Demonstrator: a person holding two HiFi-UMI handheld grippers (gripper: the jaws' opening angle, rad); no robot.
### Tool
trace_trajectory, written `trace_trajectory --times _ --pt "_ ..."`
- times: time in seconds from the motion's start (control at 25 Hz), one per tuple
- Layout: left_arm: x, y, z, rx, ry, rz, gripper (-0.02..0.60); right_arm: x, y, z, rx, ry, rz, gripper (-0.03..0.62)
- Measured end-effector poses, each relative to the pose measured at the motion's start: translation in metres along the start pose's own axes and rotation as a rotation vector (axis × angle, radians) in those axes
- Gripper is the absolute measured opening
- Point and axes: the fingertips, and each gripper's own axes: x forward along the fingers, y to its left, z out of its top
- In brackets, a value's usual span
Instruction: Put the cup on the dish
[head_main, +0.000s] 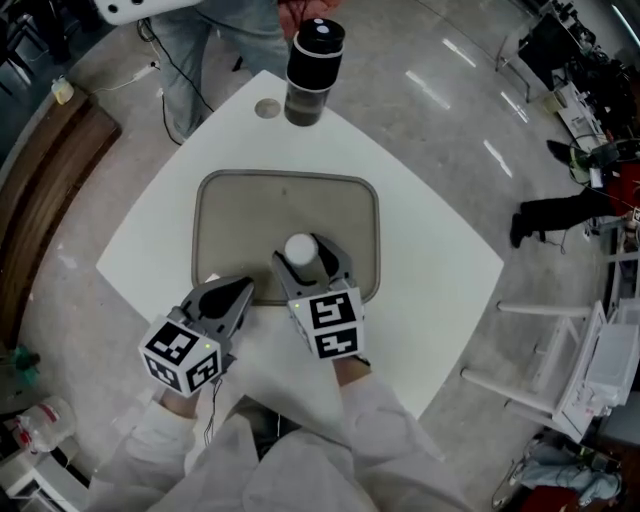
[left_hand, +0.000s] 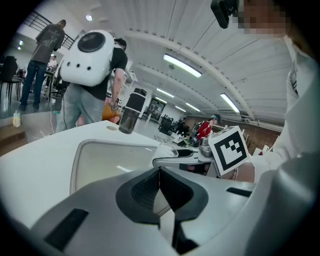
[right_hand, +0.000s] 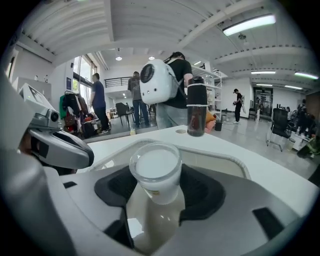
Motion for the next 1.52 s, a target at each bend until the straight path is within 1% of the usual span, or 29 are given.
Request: trace_trajectory --times 0.2,0.4,0.6,0.72,0.92,1.04,1.2,1.52 --pt "0.006 0.0 -0.011 0.0 0.029 -0.012 0.009 0.006 -0.008 -0.005 0.017 0.008 -0.03 0.273" --pt "0.009 0.004 -0.02 -0.019 0.05 -0.009 0.009 0.01 -0.01 -0.007 0.014 0.01 -0.033 0.273" --pt "0.01 0.004 -0.024 -0.035 0.048 -0.001 0.009 0.009 -0.011 -0.008 0.024 -0.002 -0.025 0.273" --pt "0.012 0.004 -0.023 -0.043 0.039 -0.003 0.009 0.009 -0.013 -0.007 0.036 -0.011 -0.006 0.273" --pt "0.014 0.006 -0.022 -0.052 0.038 0.002 0.009 0.01 -0.015 -0.008 0.029 -0.016 0.005 0.273" --pt "0.013 0.007 -0.022 -0.063 0.034 0.001 0.009 0.009 -0.013 -0.003 0.042 -0.041 0.016 0.275" --pt "0.015 0.004 -0.021 -0.058 0.034 -0.005 0.009 0.008 -0.014 -0.001 0.06 -0.05 0.012 0.275" --pt "0.009 -0.005 -0.017 -0.043 0.022 -0.02 0.009 -0.008 -0.013 0.005 0.045 -0.071 -0.015 0.275"
